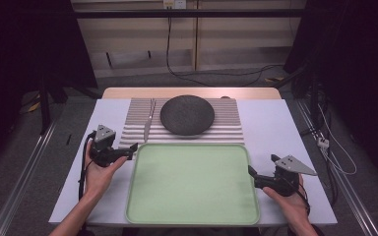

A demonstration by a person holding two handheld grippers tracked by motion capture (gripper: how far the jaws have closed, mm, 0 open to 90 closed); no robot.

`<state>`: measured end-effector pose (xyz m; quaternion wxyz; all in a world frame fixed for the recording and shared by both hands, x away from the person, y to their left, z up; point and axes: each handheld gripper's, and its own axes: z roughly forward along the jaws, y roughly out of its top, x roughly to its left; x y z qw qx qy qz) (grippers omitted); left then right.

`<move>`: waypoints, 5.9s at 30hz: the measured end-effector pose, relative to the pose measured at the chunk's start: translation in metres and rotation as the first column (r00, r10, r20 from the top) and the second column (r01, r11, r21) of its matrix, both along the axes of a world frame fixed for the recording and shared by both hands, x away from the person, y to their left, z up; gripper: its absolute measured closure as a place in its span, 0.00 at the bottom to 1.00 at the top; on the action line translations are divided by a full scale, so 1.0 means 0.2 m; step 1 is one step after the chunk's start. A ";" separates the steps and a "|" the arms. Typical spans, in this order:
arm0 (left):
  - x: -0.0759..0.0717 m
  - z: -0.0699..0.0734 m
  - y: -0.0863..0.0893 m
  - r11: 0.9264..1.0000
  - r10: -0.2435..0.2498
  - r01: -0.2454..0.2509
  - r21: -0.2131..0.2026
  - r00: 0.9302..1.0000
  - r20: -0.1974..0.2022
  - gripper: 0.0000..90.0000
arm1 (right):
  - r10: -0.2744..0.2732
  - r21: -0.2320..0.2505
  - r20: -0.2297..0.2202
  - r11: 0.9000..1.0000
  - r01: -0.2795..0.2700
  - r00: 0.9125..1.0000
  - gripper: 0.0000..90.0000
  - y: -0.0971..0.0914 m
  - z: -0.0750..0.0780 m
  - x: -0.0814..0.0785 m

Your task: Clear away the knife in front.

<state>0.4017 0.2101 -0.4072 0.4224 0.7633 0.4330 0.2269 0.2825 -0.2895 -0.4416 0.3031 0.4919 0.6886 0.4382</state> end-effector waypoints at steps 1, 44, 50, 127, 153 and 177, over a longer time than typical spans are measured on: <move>0.01 0.00 0.00 1.000 -0.007 0.007 -0.004 1.000 -0.007 0.09 | 0.002 0.001 -0.001 1.000 -0.002 1.000 0.09 0.00 0.00 0.00; 0.64 0.02 -0.27 0.999 0.020 -0.015 0.038 0.991 -0.134 0.24 | 0.022 0.018 -0.005 1.000 -0.022 1.000 0.09 0.01 0.00 0.01; 0.75 0.01 -0.29 0.997 0.047 -0.037 0.065 0.986 -0.158 0.30 | 0.027 0.015 -0.007 1.000 -0.027 1.000 0.09 0.01 0.00 0.01; 1.03 -0.16 -0.39 0.980 0.059 0.025 0.198 0.912 -0.405 0.89 | 0.061 0.014 -0.026 0.998 -0.061 0.998 0.10 0.01 -0.01 0.01; 1.01 -0.15 -0.38 0.972 0.061 0.039 0.230 0.909 -0.412 0.89 | 0.058 0.012 -0.034 0.998 -0.058 0.998 0.10 0.02 -0.01 0.01; 1.01 -0.14 -0.38 0.976 0.062 0.035 0.216 0.903 -0.425 0.89 | 0.060 0.013 -0.035 0.998 -0.060 0.998 0.10 0.02 -0.01 0.02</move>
